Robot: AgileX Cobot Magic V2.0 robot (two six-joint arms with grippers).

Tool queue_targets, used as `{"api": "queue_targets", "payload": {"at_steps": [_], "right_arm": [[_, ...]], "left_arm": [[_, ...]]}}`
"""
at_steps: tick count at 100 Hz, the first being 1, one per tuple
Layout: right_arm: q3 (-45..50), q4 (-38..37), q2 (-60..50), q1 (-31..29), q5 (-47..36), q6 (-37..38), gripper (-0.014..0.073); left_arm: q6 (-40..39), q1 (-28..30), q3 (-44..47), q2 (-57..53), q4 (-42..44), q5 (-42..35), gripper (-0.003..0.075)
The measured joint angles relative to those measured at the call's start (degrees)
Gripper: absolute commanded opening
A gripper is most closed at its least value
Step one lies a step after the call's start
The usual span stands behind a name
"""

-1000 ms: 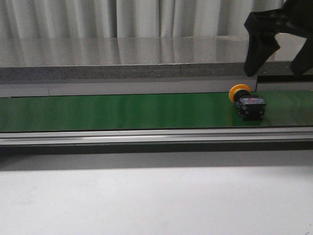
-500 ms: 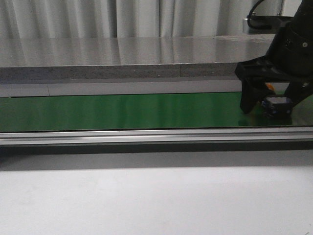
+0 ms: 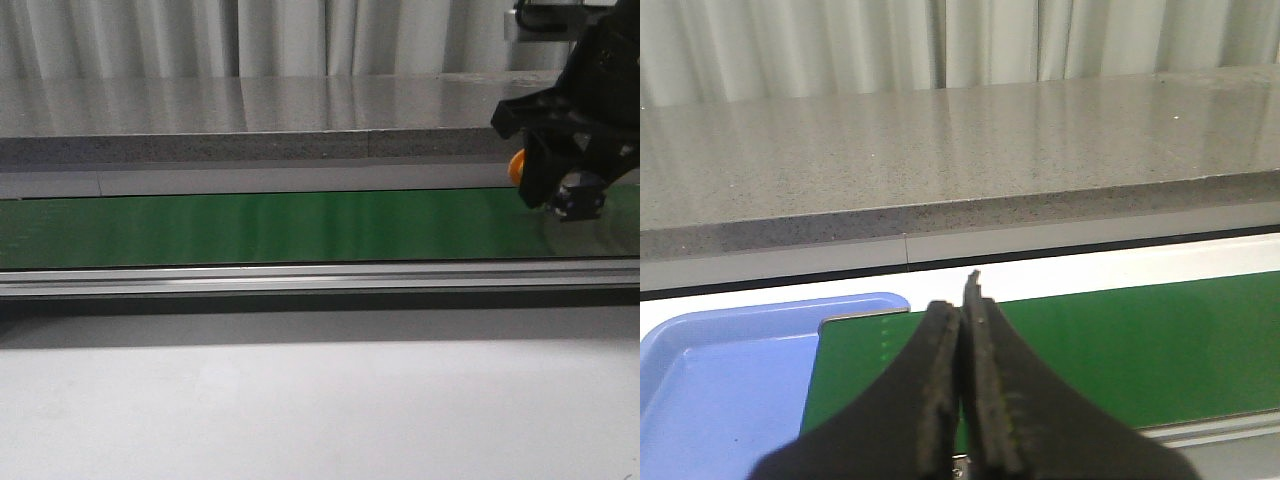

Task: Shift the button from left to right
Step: 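Lift the push-button off the belt toward the green tray, then lower the push-button into the green tray and open the right gripper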

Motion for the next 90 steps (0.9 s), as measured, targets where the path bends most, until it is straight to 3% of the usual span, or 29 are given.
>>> {"api": "queue_targets", "payload": {"at_steps": [23,56,90], "right_arm": [[0.0,-5.0,-6.3,-3.3,2.0,-0.1,0.0174],[0.0,-6.6,-8.4,-17.6,2.7,-5.0,0.0174],[0.0,-6.9,-7.6,-29.8,-3.1,-7.2,0.0174]], "left_arm": [[0.0,-0.1,0.0,0.0,0.0,0.0,-0.0020],[0.0,-0.1,0.0,0.0,0.0,0.0,-0.0020],[0.0,-0.1,0.0,0.0,0.0,0.0,-0.0020]]}}
